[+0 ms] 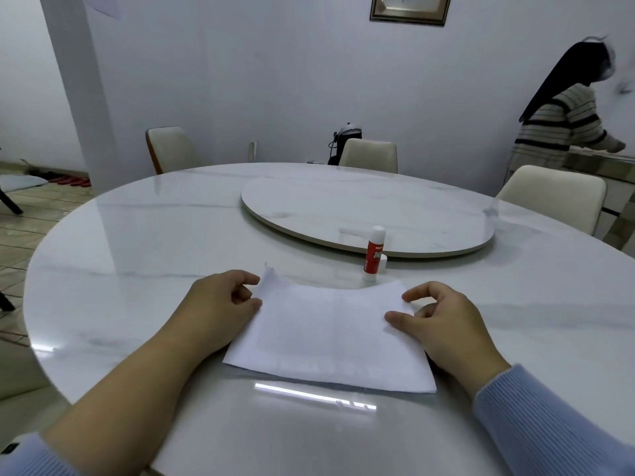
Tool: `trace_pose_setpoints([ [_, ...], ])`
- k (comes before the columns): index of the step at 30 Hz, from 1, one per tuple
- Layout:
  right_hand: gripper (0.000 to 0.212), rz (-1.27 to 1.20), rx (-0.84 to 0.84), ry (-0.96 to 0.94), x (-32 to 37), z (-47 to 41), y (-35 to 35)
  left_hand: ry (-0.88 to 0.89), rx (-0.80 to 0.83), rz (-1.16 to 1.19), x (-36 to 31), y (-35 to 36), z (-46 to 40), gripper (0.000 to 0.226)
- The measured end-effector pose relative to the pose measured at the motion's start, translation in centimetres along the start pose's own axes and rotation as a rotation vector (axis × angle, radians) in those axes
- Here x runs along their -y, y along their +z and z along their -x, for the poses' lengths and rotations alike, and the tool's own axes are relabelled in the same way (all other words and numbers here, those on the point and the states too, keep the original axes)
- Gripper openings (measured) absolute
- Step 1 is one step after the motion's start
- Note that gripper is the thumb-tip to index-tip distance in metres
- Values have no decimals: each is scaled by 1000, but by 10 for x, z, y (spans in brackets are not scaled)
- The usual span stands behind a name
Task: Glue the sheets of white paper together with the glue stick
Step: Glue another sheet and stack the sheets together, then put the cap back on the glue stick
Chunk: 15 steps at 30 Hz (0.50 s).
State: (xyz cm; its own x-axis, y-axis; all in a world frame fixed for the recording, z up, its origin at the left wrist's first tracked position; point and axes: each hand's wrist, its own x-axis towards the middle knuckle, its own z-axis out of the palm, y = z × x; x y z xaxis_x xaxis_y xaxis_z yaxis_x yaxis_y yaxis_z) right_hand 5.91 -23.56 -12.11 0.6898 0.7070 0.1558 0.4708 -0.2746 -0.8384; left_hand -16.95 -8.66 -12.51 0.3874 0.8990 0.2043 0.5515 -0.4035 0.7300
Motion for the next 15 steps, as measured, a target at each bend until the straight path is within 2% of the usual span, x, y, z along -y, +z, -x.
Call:
trace_pose_setpoints([
  [7, 39, 187, -7, -32, 5, -1, 5, 9, -50, -95, -1, 4, 2, 32],
  [11, 57, 490, -62, -78, 9, -2, 6, -13, -27, -161, -3, 6, 3, 36],
  [13, 58, 474, -100, -81, 11, -10, 3, -6, -7, -203, -4, 6, 1, 40],
  [15, 51, 377, -102, -78, 12, -24, -1, -8, 13, -247, -7, 3, -4, 43],
])
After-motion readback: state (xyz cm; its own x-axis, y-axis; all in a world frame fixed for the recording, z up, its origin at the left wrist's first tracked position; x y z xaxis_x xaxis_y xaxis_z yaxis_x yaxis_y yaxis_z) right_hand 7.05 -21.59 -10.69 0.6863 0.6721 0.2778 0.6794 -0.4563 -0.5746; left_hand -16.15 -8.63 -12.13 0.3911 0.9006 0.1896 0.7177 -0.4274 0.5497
